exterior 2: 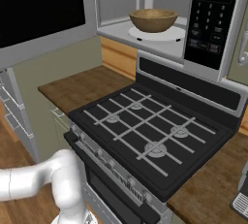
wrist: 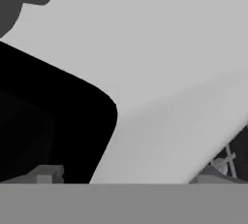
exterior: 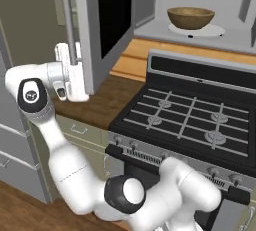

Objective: Pick the cucumber from the sink and place it in the bowl. Then pick the bowl and place it in the microwave. Then close the microwave door and press the start button.

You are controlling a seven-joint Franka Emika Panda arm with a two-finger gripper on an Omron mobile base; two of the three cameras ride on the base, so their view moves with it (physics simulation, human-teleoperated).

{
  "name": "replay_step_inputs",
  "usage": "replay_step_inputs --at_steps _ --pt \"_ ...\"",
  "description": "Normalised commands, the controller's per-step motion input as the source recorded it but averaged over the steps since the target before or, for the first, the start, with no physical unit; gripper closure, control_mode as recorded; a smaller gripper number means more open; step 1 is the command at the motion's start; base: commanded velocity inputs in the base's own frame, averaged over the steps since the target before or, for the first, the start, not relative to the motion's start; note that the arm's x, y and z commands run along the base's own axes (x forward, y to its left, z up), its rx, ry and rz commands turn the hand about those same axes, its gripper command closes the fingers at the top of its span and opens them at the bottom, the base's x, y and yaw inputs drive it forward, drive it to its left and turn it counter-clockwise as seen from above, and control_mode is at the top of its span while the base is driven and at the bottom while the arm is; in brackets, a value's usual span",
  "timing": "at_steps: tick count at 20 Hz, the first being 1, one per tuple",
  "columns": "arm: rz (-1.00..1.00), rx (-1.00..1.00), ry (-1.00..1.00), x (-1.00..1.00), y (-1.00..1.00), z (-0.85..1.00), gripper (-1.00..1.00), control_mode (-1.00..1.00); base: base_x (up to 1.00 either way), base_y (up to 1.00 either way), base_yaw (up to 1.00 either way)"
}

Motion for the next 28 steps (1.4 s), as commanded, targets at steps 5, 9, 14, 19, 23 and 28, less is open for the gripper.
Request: replay_step_inputs --at_steps 5,9,14,19,23,28 --pt "0.0 0.09 -0.01 -0.63 -1.0 0.25 -1.0 -1.0 0.0 0.0 0.0" --pt "0.0 0.1 0.0 -0.56 -1.0 0.21 -1.0 -1.0 0.0 0.0 0.0" --pt "0.0 0.11 0.0 -0.56 -1.0 0.22 -1.0 -1.0 0.0 0.0 0.0" --pt "0.0 0.12 0.02 -0.28 -1.0 0.28 -1.0 -1.0 0.0 0.0 0.0" --pt "0.0 0.13 0.05 0.0 -1.0 0.33 -1.0 -1.0 0.0 0.0 0.0" --pt "0.02 0.15 0.04 0.14 -0.98 0.22 -1.0 -1.0 0.0 0.0 0.0"
